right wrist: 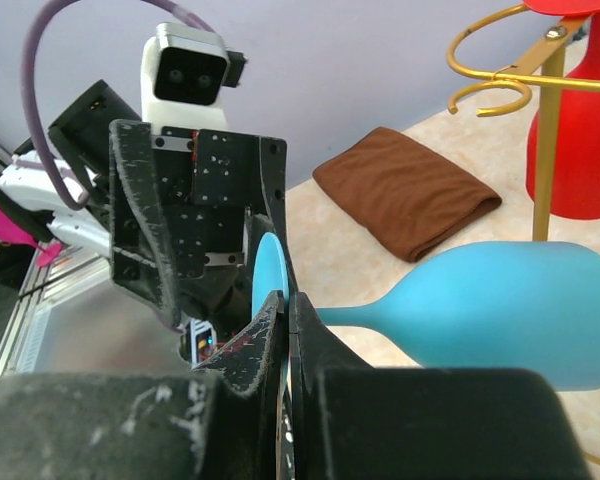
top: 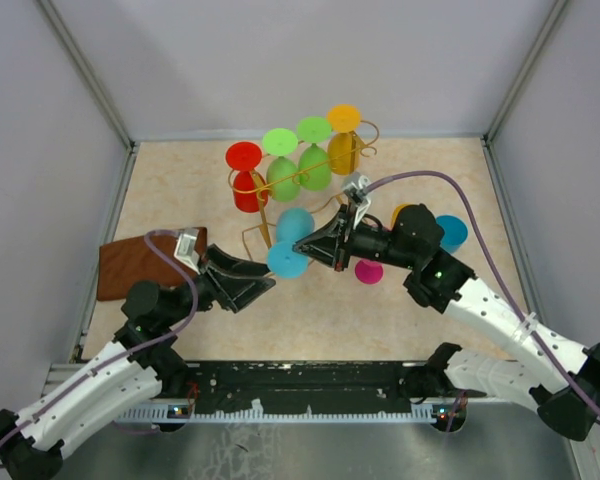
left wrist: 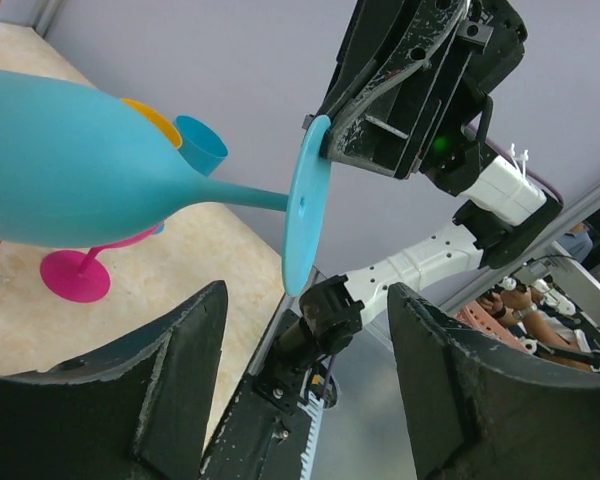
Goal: Take the wine glass off the wine glass rack
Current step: Place the wine glass at the center of the board.
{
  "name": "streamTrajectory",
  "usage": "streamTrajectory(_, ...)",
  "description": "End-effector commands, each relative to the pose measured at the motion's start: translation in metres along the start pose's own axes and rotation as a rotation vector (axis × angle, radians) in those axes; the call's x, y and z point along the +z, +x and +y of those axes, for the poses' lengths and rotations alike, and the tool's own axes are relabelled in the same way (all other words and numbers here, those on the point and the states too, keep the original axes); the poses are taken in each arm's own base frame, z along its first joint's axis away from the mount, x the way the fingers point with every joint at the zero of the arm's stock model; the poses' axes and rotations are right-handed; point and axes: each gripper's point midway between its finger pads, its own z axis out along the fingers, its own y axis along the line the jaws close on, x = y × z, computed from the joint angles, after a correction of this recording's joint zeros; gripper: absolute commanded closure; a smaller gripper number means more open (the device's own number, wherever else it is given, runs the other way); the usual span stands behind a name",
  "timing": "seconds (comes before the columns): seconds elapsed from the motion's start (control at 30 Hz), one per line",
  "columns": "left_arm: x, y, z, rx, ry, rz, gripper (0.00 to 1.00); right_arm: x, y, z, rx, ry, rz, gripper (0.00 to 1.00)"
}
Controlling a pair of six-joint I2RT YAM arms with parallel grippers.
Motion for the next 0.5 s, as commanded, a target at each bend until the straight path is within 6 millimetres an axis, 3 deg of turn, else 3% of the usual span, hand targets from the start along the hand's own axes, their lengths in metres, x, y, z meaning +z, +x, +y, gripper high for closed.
streamTrajectory(0.0, 0.003, 0.0, -0.009, -0.033, 0.063, -0.007, 0.35, 0.001, -0.019, 0.013, -0.051, -0.073, -0.056, 1.0)
streamTrajectory(0.47, 0.012, 0.01, -0.018, -0.052, 0.164, 0.041, 0.69, 0.002, -0.01, 0.021, -0.039, -0.129, -0.017, 1.0)
